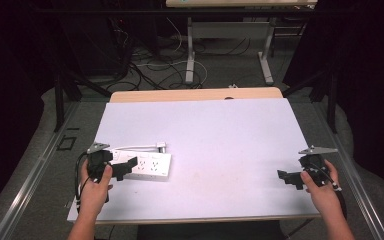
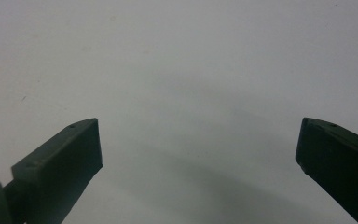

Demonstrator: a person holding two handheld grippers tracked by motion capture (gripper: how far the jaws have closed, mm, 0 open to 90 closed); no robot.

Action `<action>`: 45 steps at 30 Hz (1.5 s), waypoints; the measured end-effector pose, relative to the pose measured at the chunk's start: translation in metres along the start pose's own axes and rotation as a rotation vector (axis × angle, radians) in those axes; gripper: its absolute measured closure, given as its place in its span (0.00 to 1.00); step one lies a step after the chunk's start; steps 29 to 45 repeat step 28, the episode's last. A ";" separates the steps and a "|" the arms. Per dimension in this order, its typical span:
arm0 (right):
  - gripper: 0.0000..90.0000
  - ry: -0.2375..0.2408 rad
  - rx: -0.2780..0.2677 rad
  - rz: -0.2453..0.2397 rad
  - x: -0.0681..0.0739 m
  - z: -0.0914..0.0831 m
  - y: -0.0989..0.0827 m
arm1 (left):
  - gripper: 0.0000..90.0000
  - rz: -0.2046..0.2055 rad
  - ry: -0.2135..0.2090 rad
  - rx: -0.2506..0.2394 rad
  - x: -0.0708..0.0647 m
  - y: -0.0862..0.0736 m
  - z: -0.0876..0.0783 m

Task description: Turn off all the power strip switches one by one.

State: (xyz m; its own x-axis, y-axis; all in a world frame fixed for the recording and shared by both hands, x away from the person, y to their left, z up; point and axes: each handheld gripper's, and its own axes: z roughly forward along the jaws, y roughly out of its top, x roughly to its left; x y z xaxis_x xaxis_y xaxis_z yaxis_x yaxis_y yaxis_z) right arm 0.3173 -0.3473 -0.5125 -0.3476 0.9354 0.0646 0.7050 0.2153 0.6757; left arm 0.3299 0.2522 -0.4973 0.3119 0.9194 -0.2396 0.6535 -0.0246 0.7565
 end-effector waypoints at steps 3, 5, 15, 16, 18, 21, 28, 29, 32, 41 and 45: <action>0.00 0.000 0.002 0.018 -0.001 0.002 -0.004 | 0.00 0.000 0.023 -0.001 0.008 -0.004 -0.004; 0.00 -0.003 0.002 0.013 -0.002 0.003 -0.007 | 0.00 -0.003 0.047 -0.003 0.012 -0.007 -0.004; 0.00 -0.016 -0.013 0.023 -0.002 0.008 -0.015 | 0.02 -0.033 0.061 -0.008 0.025 -0.016 -0.006; 0.00 -0.018 -0.012 0.021 -0.002 0.009 -0.016 | 0.02 -0.033 0.061 -0.006 0.026 -0.016 -0.006; 0.00 -0.022 -0.013 0.016 -0.001 0.010 -0.018 | 0.02 -0.038 0.058 -0.003 0.027 -0.017 -0.007; 0.00 -0.016 -0.007 0.015 -0.001 0.013 -0.020 | 0.03 -0.038 0.052 -0.011 0.028 -0.019 -0.006; 0.00 -0.017 0.000 0.019 0.001 0.014 -0.021 | 0.03 -0.036 0.054 -0.005 0.028 -0.020 -0.004; 0.00 -0.017 0.000 0.019 0.001 0.014 -0.021 | 0.03 -0.036 0.054 -0.005 0.028 -0.020 -0.004; 0.00 -0.017 0.000 0.019 0.001 0.014 -0.021 | 0.03 -0.036 0.054 -0.005 0.028 -0.020 -0.004; 0.00 -0.017 0.000 0.019 0.001 0.014 -0.021 | 0.03 -0.036 0.054 -0.005 0.028 -0.020 -0.004; 0.00 -0.017 0.000 0.019 0.001 0.014 -0.021 | 0.03 -0.036 0.054 -0.005 0.028 -0.020 -0.004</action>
